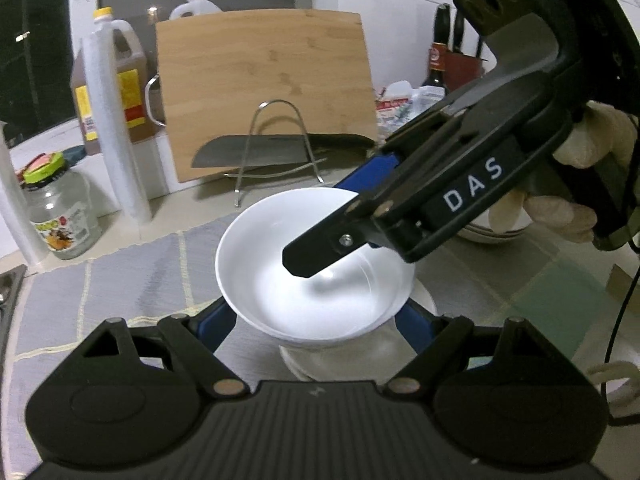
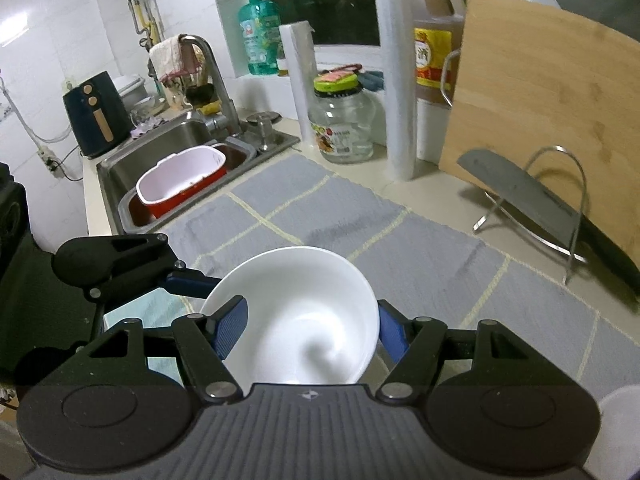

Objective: Organize plates and bowls
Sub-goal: 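Lower the bowl onto the bowl stack and open the right gripper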

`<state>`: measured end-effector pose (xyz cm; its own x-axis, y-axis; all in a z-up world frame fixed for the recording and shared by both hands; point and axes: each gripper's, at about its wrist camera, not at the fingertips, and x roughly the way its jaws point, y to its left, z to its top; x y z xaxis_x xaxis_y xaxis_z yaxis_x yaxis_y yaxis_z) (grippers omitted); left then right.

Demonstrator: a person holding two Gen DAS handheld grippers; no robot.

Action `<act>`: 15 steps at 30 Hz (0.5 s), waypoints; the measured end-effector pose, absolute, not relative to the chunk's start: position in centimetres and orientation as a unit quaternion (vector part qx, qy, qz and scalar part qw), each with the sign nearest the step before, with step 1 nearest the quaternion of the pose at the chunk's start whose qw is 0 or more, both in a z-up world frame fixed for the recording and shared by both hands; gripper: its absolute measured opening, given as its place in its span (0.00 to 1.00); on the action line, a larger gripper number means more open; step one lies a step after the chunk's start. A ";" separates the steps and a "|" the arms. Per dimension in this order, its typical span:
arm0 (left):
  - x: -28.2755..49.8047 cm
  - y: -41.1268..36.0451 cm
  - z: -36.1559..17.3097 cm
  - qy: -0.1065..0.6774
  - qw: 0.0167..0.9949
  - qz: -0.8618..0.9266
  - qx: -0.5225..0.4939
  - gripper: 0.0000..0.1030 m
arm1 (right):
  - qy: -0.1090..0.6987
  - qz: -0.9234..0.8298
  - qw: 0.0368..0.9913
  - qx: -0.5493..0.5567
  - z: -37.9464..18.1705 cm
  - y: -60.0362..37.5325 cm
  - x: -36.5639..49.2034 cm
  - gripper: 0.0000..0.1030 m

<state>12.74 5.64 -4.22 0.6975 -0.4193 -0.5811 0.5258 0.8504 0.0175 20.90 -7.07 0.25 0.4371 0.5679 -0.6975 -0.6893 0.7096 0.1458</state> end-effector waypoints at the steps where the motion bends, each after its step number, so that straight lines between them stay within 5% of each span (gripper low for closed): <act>1: 12.6 5.5 -4.3 0.293 0.915 -0.261 0.091 0.83 | 0.381 0.371 0.843 -0.080 0.1 -7.3 20.8 0.73; 15: 12.1 4.8 -5.5 0.316 0.901 -0.288 0.078 0.83 | 0.418 0.352 0.834 -0.078 -1.7 -8.1 19.8 0.74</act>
<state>12.06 4.81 -5.49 0.6342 -0.4692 -0.6146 0.5673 0.8224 -0.0424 19.81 -8.11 -1.65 0.4026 0.5219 -0.7520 -0.6529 0.7396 0.1637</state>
